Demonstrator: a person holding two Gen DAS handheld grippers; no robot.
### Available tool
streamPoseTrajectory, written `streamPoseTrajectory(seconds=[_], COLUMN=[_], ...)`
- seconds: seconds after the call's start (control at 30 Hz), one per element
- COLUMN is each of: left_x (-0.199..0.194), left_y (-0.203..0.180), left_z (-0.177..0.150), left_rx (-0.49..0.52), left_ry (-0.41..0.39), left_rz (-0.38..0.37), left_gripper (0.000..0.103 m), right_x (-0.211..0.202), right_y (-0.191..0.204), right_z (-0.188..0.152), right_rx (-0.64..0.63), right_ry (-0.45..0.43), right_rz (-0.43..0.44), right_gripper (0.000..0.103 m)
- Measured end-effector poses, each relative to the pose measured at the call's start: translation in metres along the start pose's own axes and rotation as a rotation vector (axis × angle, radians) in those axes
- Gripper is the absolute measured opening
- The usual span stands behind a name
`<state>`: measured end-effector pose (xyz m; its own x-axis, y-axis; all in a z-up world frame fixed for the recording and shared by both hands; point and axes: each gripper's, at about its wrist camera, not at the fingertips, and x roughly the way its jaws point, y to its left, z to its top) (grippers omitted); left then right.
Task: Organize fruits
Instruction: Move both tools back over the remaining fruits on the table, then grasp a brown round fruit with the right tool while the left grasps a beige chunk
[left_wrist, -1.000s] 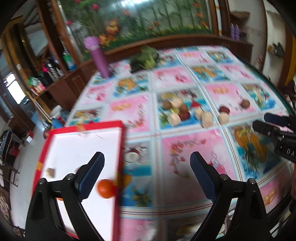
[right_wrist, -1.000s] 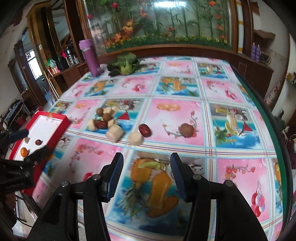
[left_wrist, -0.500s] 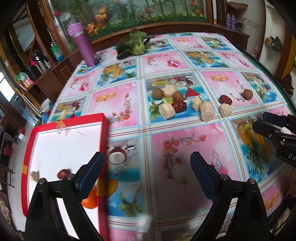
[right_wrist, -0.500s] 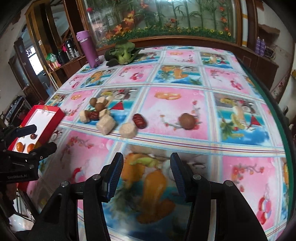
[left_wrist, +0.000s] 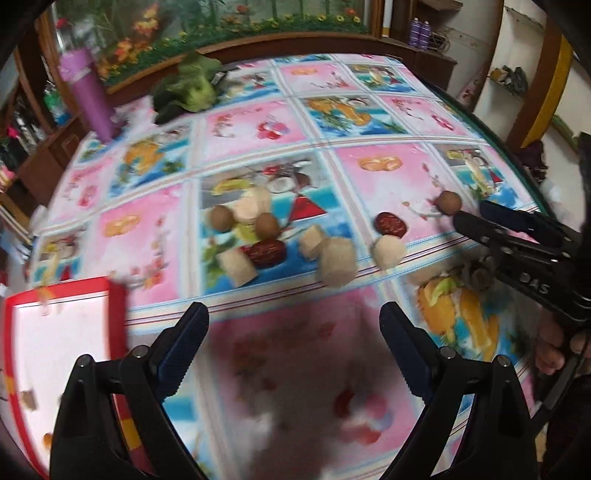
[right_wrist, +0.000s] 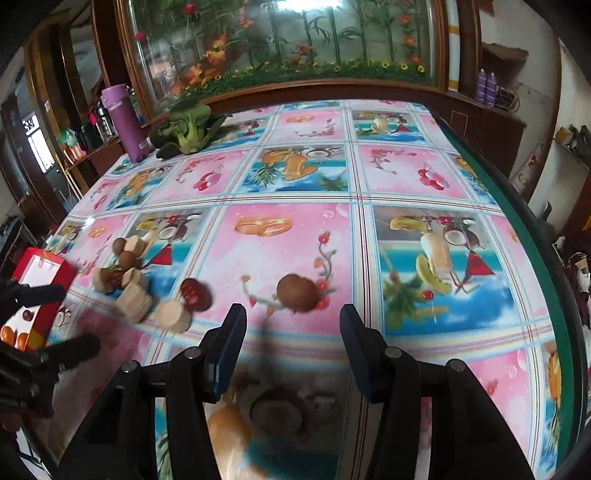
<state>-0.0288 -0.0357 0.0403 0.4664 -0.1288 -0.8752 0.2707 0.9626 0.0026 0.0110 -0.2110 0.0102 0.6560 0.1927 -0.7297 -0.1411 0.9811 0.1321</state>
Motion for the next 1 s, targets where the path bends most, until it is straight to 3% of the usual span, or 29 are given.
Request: streamPoseTrajectory(seconds=[0.13,0.23,0.37,0.43,0.53,0.87,1.0], left_x=[0.012,0.016,0.021,0.025,0.030,0.029,0.027], left_y=[0.000,-0.002,-0.005,-0.005,-0.007,-0.010,-0.011], left_z=[0.003,0.005,0.008,0.010,0.012,0.011,0.007], left_rx=[-0.024,-0.027,-0.024,-0.036,-0.043,-0.047,-0.049], left_ry=[0.011,0.016,0.010,0.018,0.014,-0.017,-0.027], left_rz=[-0.037,-0.064,-0.075,-0.096,-0.097,-0.111,-0.114], left_gripper=[0.087,0.078,0.075,0.061,0.058,0.028,0.027], right_x=[0.013,0.016,0.018,0.019,0.020,0.019,0.016], right_y=[-0.004,-0.006,-0.004,-0.004,-0.005,-0.006,-0.007], right_z=[0.007,0.008,0.009,0.009,0.009,0.008,0.005], right_rx=[0.022,0.037,0.039,0.038,0.042,0.053,0.066], right_ry=[0.026,0.035,0.033,0.025,0.018,0.010,0.012], right_rz=[-0.007,-0.001,0.004,-0.007,-0.018,-0.010,0.015], right_gripper=[0.052,0.044,0.038,0.034,0.026,0.025,0.025])
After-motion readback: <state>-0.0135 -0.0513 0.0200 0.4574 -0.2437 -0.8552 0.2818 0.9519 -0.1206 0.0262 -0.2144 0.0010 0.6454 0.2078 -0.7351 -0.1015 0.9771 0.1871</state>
